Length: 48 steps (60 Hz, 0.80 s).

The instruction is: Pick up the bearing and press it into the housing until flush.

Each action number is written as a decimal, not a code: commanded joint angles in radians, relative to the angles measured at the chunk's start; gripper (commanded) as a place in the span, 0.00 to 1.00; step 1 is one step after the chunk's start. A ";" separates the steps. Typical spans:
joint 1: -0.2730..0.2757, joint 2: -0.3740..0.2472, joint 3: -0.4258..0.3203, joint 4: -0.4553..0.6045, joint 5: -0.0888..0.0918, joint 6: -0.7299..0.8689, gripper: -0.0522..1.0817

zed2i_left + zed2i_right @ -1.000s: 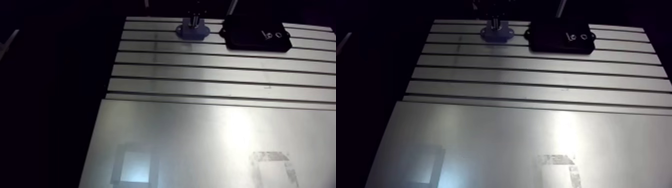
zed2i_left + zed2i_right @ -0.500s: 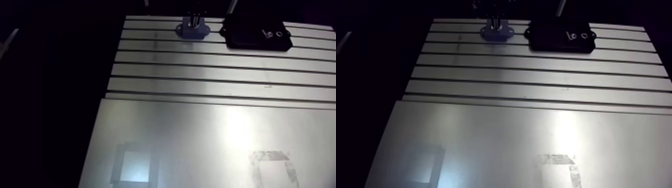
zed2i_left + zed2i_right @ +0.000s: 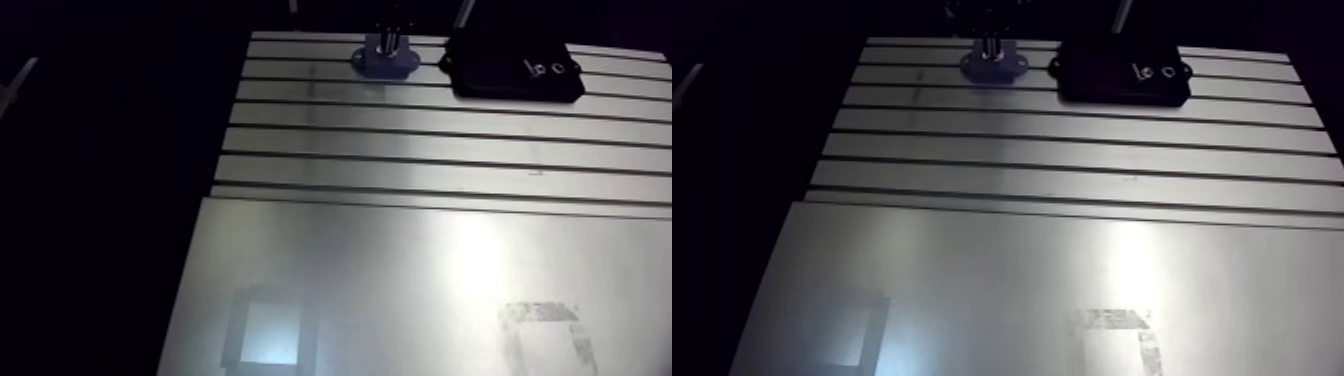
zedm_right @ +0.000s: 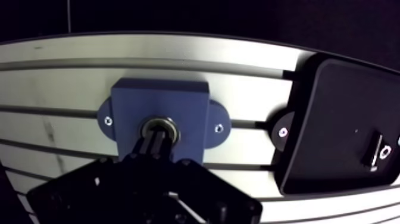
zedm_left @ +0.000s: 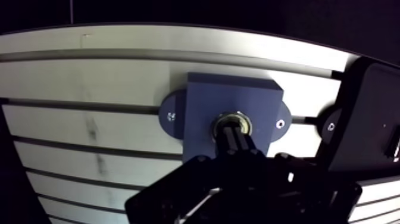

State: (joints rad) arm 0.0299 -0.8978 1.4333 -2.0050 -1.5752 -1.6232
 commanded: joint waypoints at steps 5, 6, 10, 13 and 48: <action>-0.001 -0.015 -0.008 0.011 -0.001 -0.001 1.00; -0.001 -0.018 -0.006 0.011 -0.001 -0.001 1.00; 0.001 -0.028 -0.003 0.011 -0.001 -0.001 1.00; 0.000 -0.035 -0.001 0.011 -0.001 -0.001 0.99; -0.062 -0.283 -0.045 0.415 -0.020 -0.057 0.05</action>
State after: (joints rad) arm 0.0215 -1.0314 1.4018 -1.8111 -1.5793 -1.6622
